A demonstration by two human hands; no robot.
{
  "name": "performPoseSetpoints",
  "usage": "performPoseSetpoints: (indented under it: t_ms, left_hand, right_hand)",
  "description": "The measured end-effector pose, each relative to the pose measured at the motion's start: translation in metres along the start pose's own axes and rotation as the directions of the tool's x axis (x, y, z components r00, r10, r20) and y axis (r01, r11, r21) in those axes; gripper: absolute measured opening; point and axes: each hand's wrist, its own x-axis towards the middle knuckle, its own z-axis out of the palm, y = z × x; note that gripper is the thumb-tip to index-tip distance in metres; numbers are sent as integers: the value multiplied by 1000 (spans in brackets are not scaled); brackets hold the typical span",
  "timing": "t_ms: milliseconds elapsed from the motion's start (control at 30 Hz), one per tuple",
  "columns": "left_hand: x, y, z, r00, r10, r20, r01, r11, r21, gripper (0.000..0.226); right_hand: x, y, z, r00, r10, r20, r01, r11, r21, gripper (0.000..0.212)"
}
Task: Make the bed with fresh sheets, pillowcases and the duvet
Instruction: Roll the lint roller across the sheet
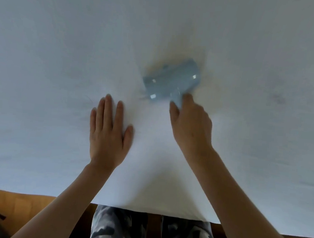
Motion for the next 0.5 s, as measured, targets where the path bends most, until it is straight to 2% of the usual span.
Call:
performPoseSetpoints:
  t_ms: [200,367,500]
  left_hand:
    - [3,12,-4,1000,11,-25,-11,1000,-11,58]
    - [25,49,-11,999,30,-27,-33,996,-87,58]
    - [42,63,-5,999,50,-16,-52,995,-85,56]
  right_hand:
    - [-88,74,5,995,55,87,-54,998,-11,26]
    - [-134,111,0,972,185,143,-194,980,47,14]
    - [-133,133,-5,952,273,137,-273,962,-17,31]
